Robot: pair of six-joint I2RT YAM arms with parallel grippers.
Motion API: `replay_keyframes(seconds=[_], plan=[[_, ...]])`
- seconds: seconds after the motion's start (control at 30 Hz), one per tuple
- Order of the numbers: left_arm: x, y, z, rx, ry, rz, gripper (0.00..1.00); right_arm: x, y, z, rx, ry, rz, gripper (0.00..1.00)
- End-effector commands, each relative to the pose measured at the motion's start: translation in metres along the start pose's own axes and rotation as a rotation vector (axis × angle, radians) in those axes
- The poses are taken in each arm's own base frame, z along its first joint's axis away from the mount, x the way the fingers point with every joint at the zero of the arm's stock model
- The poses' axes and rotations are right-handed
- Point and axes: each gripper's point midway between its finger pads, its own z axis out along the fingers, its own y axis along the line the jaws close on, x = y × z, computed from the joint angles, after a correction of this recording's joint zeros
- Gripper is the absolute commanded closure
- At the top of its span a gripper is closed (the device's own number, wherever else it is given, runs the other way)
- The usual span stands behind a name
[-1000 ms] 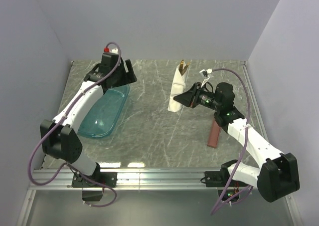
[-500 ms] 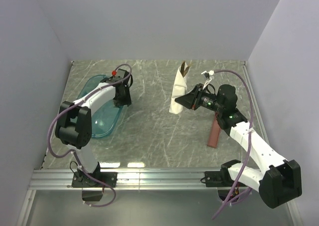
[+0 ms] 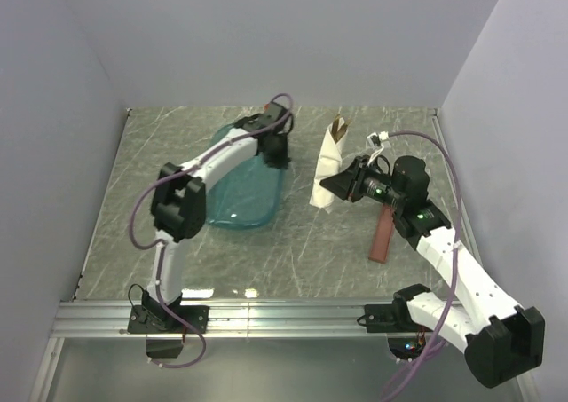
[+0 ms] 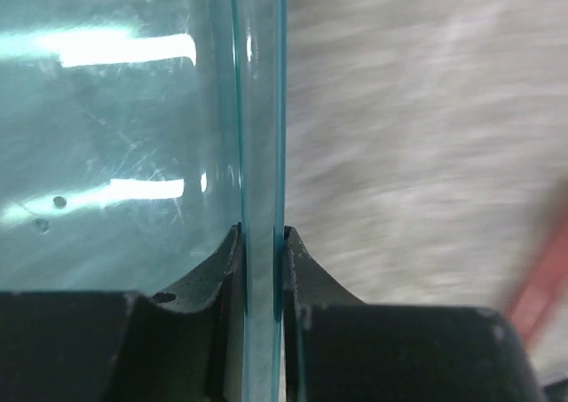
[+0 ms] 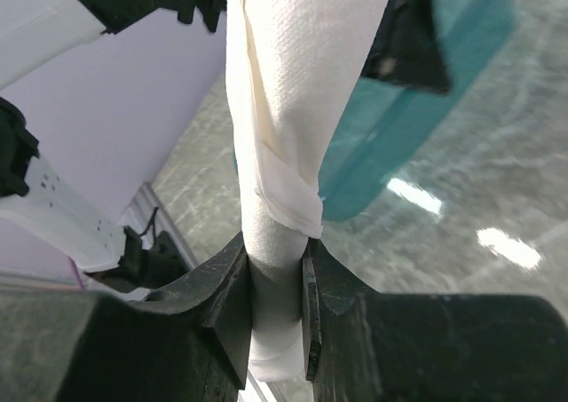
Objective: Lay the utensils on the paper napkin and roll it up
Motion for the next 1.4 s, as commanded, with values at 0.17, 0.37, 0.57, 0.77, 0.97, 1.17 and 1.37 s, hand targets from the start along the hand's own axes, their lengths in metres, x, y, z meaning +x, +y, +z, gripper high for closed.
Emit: replay_keyframes(seconds=[0.17, 0.37, 0.57, 0.77, 0.97, 1.17, 1.37], plan=[[-0.034, -0.171, 0.004, 0.597, 0.01, -0.147, 0.98, -0.011, -0.004, -0.033, 0.143, -0.065, -0.042, 1.0], [-0.018, -0.18, 0.016, 0.708, 0.081, -0.188, 0.87, -0.006, -0.014, -0.038, 0.197, -0.066, -0.026, 1.0], [-0.023, -0.174, -0.007, 0.763, 0.04, -0.129, 0.44, -0.009, -0.019, -0.026, 0.19, -0.067, 0.004, 1.0], [-0.049, -0.151, -0.042, 0.824, -0.018, -0.119, 0.34, -0.035, -0.016, -0.01, 0.167, -0.097, -0.003, 1.0], [-0.077, -0.098, -0.074, 0.835, -0.096, -0.141, 0.3, -0.056, -0.03, 0.028, 0.12, -0.082, 0.012, 1.0], [-0.083, -0.055, -0.087, 0.79, -0.147, -0.123, 0.31, -0.055, -0.053, 0.081, 0.037, -0.002, 0.092, 1.0], [-0.079, -0.038, -0.092, 0.729, -0.21, -0.052, 0.31, -0.034, -0.101, 0.131, 0.059, 0.088, 0.192, 1.0]])
